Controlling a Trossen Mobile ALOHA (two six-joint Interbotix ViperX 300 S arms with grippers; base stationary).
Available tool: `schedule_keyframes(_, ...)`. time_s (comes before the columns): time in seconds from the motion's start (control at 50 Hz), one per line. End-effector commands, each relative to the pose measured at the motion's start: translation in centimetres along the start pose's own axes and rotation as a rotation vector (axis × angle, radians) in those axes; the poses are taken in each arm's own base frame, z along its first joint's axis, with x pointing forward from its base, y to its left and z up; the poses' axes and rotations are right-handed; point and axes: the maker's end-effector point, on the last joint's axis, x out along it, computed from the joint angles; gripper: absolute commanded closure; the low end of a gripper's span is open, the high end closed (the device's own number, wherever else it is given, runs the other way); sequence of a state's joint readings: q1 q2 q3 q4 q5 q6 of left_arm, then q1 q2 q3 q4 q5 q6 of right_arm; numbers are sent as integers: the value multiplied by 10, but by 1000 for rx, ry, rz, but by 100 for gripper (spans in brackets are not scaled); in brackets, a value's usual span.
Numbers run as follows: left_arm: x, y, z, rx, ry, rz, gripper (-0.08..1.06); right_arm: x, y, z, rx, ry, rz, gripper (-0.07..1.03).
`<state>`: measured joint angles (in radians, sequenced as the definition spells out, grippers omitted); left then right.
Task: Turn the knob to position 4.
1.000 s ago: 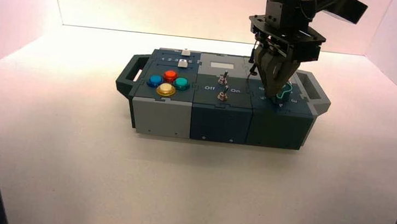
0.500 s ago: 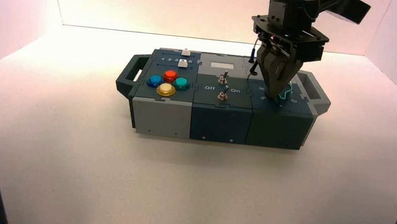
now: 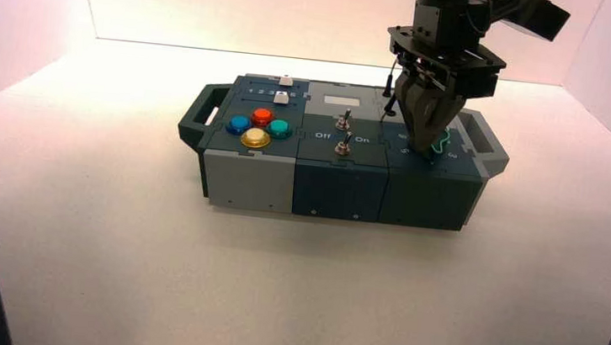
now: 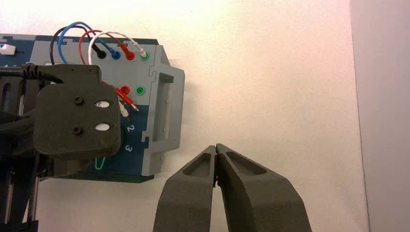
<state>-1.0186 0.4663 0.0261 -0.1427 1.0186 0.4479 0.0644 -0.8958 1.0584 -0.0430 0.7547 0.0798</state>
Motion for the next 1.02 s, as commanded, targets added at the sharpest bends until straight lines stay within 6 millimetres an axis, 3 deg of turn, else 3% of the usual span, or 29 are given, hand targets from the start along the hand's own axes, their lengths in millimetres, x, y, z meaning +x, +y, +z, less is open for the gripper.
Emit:
schedule_keyframes(0.02,-16,-2,7,18,-36,15,101,-2,-1,6,15,-17,-3,99)
schedule_keyframes(0.54,-58,-10,-31,-36,-55,47,101,3,3,0,24,84,16,99)
schedule_keyframes(1.02,-82,21,-50,-126,-80,86,101,-22,15,12,37,186,77,99)
